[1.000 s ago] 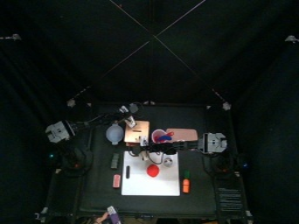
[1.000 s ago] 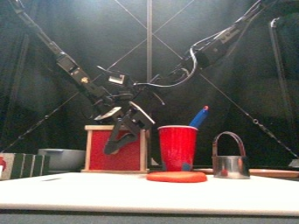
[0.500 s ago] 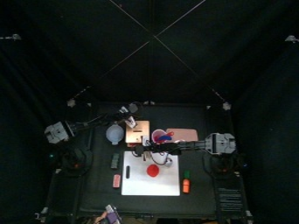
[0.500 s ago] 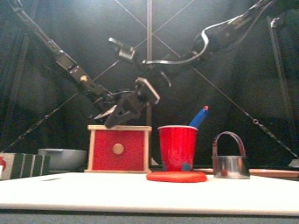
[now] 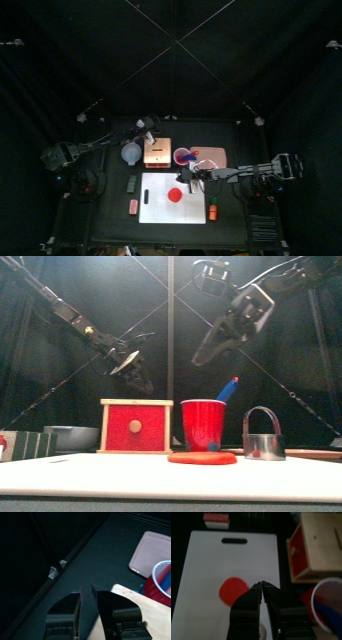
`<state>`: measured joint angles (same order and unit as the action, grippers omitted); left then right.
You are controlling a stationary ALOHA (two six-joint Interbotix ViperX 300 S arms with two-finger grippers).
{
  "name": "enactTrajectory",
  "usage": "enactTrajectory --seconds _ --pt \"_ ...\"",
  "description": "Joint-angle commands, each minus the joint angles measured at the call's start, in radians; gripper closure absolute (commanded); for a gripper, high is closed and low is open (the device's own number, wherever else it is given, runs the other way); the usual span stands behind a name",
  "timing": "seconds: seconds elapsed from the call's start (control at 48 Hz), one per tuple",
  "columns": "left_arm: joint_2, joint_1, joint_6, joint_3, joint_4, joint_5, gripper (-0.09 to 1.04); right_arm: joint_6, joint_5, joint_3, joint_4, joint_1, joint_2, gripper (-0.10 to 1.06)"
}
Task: Get the cutter from the drawer then cut the dough then place the extra dough in the bowl
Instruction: Cut the dough
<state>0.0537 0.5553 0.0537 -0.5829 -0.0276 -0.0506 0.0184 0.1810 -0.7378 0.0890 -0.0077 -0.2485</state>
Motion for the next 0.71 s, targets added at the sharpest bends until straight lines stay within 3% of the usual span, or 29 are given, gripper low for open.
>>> enactTrajectory --seconds 0.021,0.25,0.562,0.708 --pt "0.032 -0.083 -0.002 -0.008 0.000 -0.094 0.29 0.000 0.066 -0.060 -0.044 0.000 -0.095 0.35" --pt "0.048 -0.190 -0.005 -0.080 0.067 -0.285 0.29 -0.017 0.137 -0.149 -0.064 0.005 -0.147 0.15" --pt "0.064 -0.310 0.000 -0.216 0.153 -0.572 0.29 -0.015 0.109 -0.173 -0.003 0.008 -0.077 0.14" --pt "0.064 -0.357 -0.002 -0.276 0.172 -0.641 0.29 -0.020 0.072 -0.167 0.011 0.005 -0.025 0.15"
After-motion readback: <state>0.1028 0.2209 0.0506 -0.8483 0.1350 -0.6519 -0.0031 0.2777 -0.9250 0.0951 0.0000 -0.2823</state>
